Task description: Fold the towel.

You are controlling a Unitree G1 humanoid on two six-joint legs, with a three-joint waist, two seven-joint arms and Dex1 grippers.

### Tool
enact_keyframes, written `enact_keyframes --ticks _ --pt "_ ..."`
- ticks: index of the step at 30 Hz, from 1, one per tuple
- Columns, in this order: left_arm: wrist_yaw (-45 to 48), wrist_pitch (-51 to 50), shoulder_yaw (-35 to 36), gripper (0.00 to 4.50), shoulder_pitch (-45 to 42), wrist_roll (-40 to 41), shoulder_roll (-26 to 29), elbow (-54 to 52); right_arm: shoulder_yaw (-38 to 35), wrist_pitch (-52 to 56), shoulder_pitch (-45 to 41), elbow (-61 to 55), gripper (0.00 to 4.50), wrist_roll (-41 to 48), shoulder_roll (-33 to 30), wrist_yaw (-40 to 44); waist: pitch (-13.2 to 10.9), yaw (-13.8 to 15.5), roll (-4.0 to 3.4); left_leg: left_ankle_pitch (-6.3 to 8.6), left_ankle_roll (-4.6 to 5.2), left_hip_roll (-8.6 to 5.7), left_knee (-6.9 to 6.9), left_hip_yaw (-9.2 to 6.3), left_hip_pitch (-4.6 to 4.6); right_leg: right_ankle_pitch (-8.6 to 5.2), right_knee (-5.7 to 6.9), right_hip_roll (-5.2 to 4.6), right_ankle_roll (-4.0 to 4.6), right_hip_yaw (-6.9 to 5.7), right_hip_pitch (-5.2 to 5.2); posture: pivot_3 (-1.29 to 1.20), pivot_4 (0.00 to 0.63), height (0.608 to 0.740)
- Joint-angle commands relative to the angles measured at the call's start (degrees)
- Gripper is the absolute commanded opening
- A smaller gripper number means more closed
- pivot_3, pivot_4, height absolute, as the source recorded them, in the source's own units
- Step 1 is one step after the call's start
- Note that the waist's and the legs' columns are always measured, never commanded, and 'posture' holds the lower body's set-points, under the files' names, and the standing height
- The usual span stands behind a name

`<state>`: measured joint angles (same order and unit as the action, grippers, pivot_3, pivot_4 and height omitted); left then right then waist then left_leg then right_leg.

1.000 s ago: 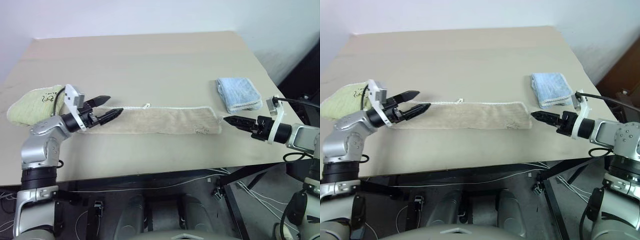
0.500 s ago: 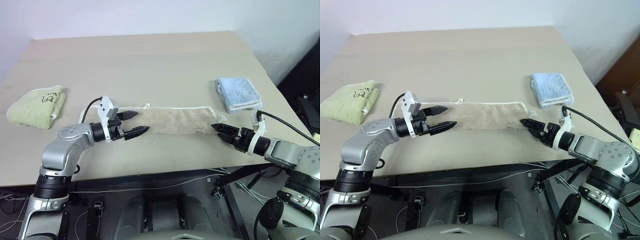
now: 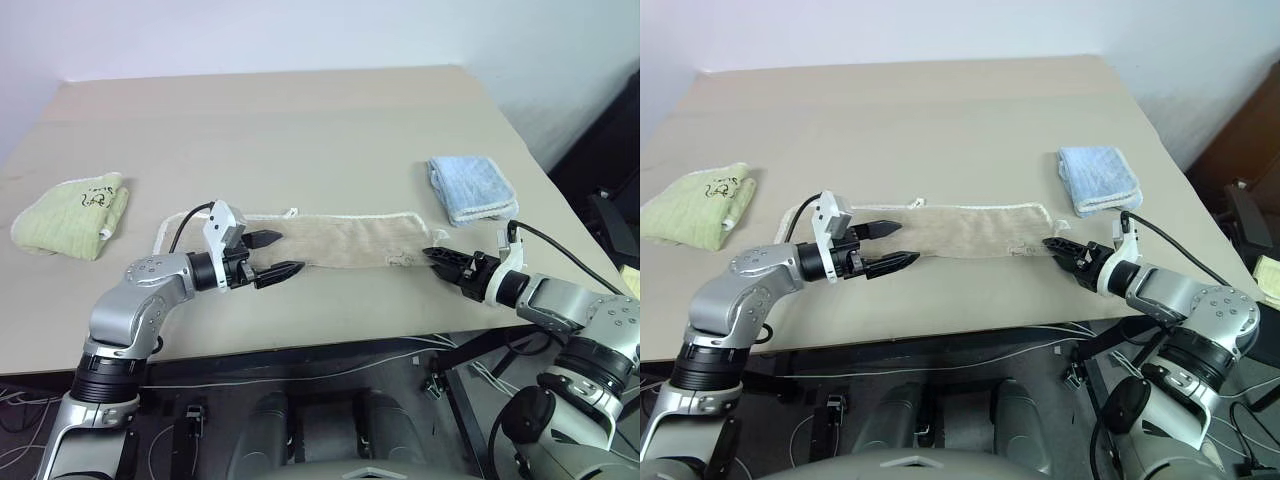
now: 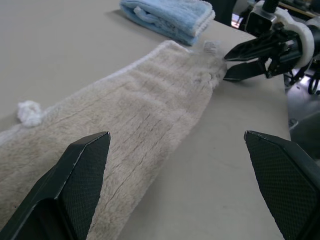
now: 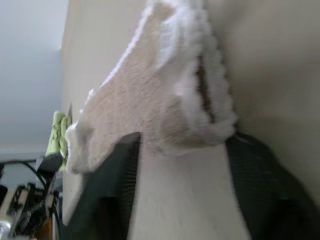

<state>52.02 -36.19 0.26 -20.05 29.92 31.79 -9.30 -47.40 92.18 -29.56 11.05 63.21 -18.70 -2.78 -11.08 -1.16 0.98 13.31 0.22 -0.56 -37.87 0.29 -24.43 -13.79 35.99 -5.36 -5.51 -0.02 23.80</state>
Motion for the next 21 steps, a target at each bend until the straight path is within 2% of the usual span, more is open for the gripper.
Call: enact_keyframes --ticks 1,4,5,8,15,21 --pt "-1.1 -0.9 -0.3 4.5 -1.2 0.4 0.0 -3.0 -1.3 0.3 -2.0 0.2 1.25 -0.1 0.9 -1.4 0.0 0.2 -0.02 0.0 0.0 0.0 0.02 0.0 -0.04 0.0 0.0 0.0 0.0 0.0 0.05 0.0 0.15 0.74" --pt "-1.8 -1.6 -0.2 4.5 -1.3 0.8 0.0 -3.6 -0.5 0.3 -1.4 -0.5 0.19 -1.0 0.5 -1.3 0.0 0.3 0.01 0.0 0.01 0.0 0.12 0.06 -0.1 0.0 -0.02 0.01 -0.01 -0.02 0.13 0.0 0.15 0.74" --pt "-1.8 -1.6 -0.3 4.5 -1.2 0.7 0.1 -3.7 -0.6 0.3 -1.2 -0.4 0.03 -0.9 0.6 -1.4 0.0 0.3 0.01 0.0 0.01 0.0 0.12 0.06 -0.1 0.0 -0.04 0.0 -0.01 -0.02 0.12 0.0 0.15 0.74" --pt "-1.8 -1.3 -0.4 4.5 -0.8 0.5 0.4 -3.7 -0.8 0.3 -0.3 -0.6 0.03 0.1 0.3 -1.3 0.0 0.3 0.0 0.0 0.01 -0.01 0.12 0.07 -0.07 0.0 -0.11 0.0 -0.01 -0.02 0.04 0.0 0.15 0.74" --pt "-1.5 -0.3 0.0 4.5 -0.5 0.0 0.7 -2.5 -2.7 0.3 2.2 -0.1 0.03 1.9 -6.1 0.4 0.0 0.8 -0.05 0.0 0.03 -0.06 0.44 0.06 -0.08 0.0 -0.55 -0.04 -0.01 -0.09 -0.04 0.0 0.15 0.74" --pt "-2.1 -1.0 0.8 4.5 -0.6 1.3 -0.2 -1.4 -0.9 -2.2 3.7 -3.4 0.03 -1.5 -8.8 0.2 0.0 0.5 -0.07 0.08 0.17 -0.16 0.81 0.14 -0.11 0.11 -0.83 -0.09 -0.22 -0.09 0.02 0.0 0.15 0.74"
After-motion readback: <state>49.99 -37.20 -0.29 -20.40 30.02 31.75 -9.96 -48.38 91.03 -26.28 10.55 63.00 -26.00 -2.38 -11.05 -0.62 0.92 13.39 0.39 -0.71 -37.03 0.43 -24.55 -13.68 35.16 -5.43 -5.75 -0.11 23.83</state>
